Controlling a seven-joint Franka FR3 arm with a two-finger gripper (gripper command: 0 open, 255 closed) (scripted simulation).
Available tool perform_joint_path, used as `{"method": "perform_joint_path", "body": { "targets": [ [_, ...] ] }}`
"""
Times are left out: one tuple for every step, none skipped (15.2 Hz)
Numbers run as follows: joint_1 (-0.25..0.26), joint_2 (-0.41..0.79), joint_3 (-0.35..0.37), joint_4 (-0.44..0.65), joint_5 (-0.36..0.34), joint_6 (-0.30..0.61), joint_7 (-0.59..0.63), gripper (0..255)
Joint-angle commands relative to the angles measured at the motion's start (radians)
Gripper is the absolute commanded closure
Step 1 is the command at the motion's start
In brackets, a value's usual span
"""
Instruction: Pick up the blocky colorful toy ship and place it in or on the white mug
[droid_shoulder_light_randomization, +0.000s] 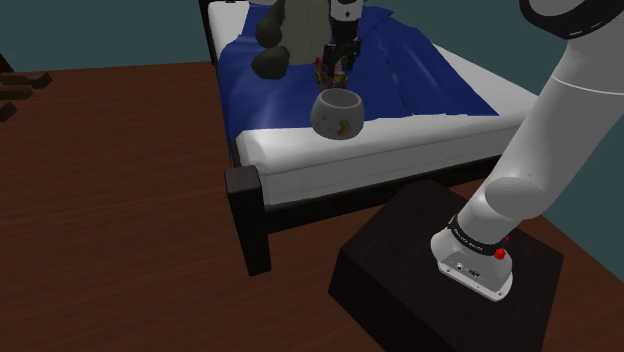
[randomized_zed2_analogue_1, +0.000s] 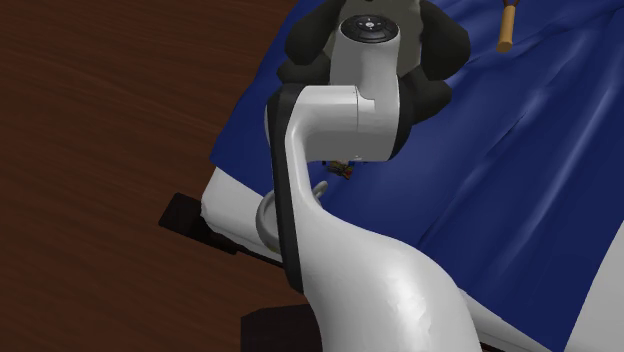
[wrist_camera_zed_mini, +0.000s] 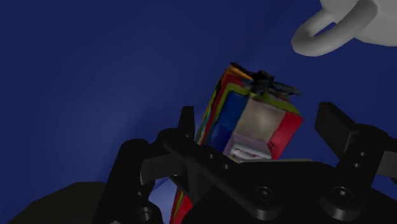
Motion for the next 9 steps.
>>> {"method": "perform_joint_path", "body": {
  "targets": [
    [0.000, 0.000, 0.000, -0.022, 0.000, 0.022, 0.000, 0],
    [0.000, 0.000, 0.000, -0.022, 0.000, 0.022, 0.000, 0],
    [0.000, 0.000, 0.000, -0.022, 0.000, 0.022, 0.000, 0],
    [0.000, 0.000, 0.000, -0.022, 0.000, 0.022, 0.000, 0],
    [0.000, 0.000, 0.000, -0.022, 0.000, 0.022, 0.000, 0],
    [0.000, 0.000, 0.000, -0.022, 0.000, 0.022, 0.000, 0],
    [0.000, 0.000, 0.000, -0.022, 0.000, 0.022, 0.000, 0],
    [0.000, 0.000, 0.000, -0.022, 0.000, 0.022, 0.000, 0],
    [0.000, 0.000, 0.000, -0.022, 0.000, 0.022, 0.000, 255]
  ]
}}
